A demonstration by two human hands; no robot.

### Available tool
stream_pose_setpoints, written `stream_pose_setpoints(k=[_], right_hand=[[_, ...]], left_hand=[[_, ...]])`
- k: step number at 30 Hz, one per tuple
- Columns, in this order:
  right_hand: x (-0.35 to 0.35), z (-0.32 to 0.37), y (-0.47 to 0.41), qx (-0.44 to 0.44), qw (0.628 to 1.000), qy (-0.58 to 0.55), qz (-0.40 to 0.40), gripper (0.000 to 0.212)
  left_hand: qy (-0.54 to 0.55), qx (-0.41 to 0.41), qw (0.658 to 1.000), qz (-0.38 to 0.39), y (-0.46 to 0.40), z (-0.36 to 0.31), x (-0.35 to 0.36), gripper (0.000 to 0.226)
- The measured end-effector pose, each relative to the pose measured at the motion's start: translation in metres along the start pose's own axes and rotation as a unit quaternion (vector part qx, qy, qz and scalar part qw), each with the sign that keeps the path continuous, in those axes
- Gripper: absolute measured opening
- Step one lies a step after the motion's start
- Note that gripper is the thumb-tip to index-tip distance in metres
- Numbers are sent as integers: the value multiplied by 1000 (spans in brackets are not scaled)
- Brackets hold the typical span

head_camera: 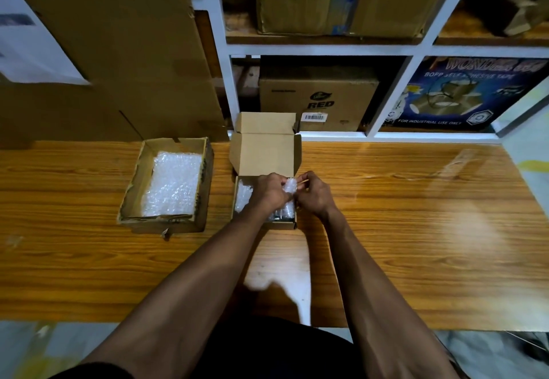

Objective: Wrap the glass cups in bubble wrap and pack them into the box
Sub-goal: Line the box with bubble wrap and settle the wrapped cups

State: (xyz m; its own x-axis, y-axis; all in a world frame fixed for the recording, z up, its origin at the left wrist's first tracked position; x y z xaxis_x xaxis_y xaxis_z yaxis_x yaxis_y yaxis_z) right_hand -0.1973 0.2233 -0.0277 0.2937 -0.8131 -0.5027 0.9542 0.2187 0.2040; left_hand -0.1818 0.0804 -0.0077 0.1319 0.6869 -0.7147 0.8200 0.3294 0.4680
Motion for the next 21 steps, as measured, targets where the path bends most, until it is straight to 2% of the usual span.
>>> stream_pose_setpoints(k=[8,11,16,18,21], right_hand=[[-2,11,-4,-8,999,50,9,39],[0,12,-3,-13,998,57,1,29],[0,-2,-4,20,1000,4,-14,9],[-1,1,-3,22,999,-14,-35,10],[0,8,-2,25,999,-19,-26,17]], left_hand=[[-86,-17,996,-31,1,-11,0,45],[-109,-12,993,-34,-2,-13,1,39],[-142,7,989,-42,-1,-15,5,36],[-149,12,988,-45,-2,-14,8,34],[-138,15,989,-42,0,-13,8,27]])
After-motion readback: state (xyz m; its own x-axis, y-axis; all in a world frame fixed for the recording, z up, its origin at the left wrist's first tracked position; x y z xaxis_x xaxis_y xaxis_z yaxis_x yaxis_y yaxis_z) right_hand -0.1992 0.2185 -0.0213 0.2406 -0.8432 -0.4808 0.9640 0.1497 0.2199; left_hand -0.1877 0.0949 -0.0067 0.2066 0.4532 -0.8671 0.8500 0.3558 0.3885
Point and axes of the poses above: each hand's wrist, its own y-axis away from the middle knuckle, its own x-axis out of the palm, z = x × y, the point moved 2 cm from there along -y, towards the middle knuckle, and after that the axes turned 8 degrees about -x, right-handed, at the moved point
